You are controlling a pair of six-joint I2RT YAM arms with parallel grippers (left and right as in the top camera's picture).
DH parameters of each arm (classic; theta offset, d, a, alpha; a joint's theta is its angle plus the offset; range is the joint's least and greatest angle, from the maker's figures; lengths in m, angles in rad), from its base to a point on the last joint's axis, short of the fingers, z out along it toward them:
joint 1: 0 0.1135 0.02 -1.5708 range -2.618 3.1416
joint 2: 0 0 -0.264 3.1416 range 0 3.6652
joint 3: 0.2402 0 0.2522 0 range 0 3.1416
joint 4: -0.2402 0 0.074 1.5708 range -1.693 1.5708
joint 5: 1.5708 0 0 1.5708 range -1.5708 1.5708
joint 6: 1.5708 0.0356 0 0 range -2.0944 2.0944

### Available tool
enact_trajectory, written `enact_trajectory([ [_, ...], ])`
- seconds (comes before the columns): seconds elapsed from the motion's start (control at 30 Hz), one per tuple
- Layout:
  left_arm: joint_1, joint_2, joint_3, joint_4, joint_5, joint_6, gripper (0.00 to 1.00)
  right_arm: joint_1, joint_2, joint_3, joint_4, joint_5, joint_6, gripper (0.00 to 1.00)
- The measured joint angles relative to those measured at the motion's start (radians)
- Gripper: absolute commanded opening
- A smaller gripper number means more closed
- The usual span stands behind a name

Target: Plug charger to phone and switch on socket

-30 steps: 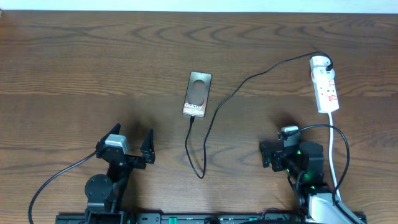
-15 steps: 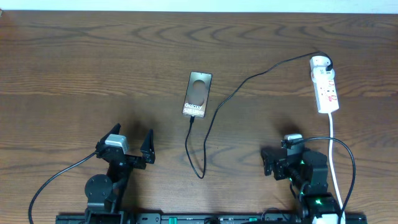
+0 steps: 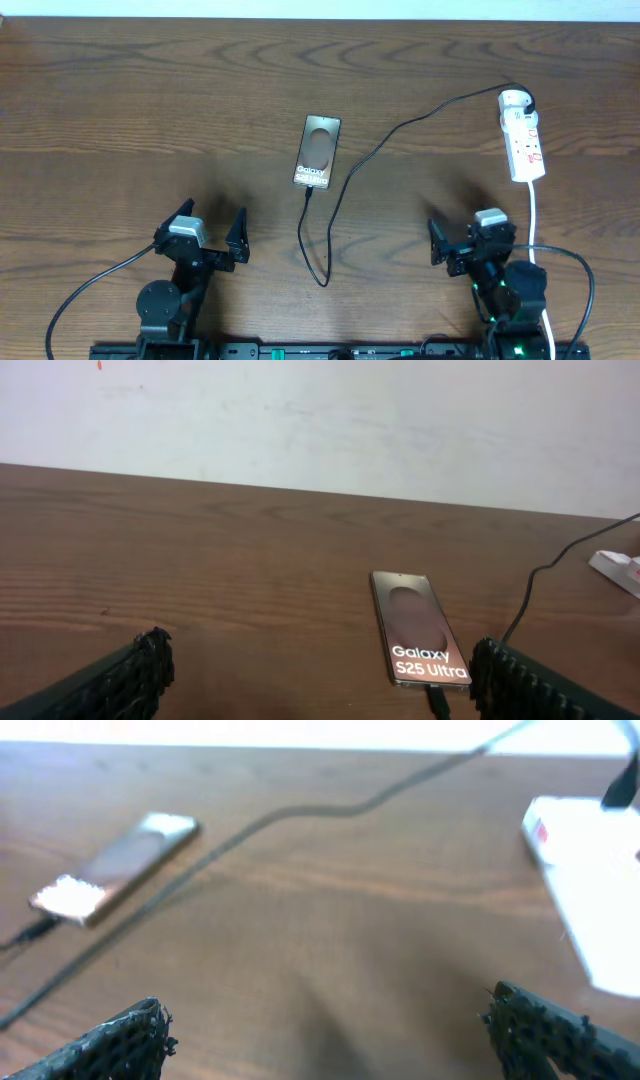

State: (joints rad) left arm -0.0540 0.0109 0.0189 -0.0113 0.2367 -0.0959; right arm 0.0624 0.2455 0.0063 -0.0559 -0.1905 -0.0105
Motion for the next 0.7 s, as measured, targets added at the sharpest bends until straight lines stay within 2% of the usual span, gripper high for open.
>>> enact_trajectory([
  [0.33, 0.0, 0.0, 0.0, 0.0, 0.0, 0.0, 0.96, 0.0, -0.221, 0.0, 0.003, 0.0, 0.0, 0.99],
  [0.7, 0.0, 0.0, 0.0, 0.0, 0.0, 0.0, 0.96, 0.0, -0.233, 0.0, 0.002, 0.0, 0.0, 0.99],
])
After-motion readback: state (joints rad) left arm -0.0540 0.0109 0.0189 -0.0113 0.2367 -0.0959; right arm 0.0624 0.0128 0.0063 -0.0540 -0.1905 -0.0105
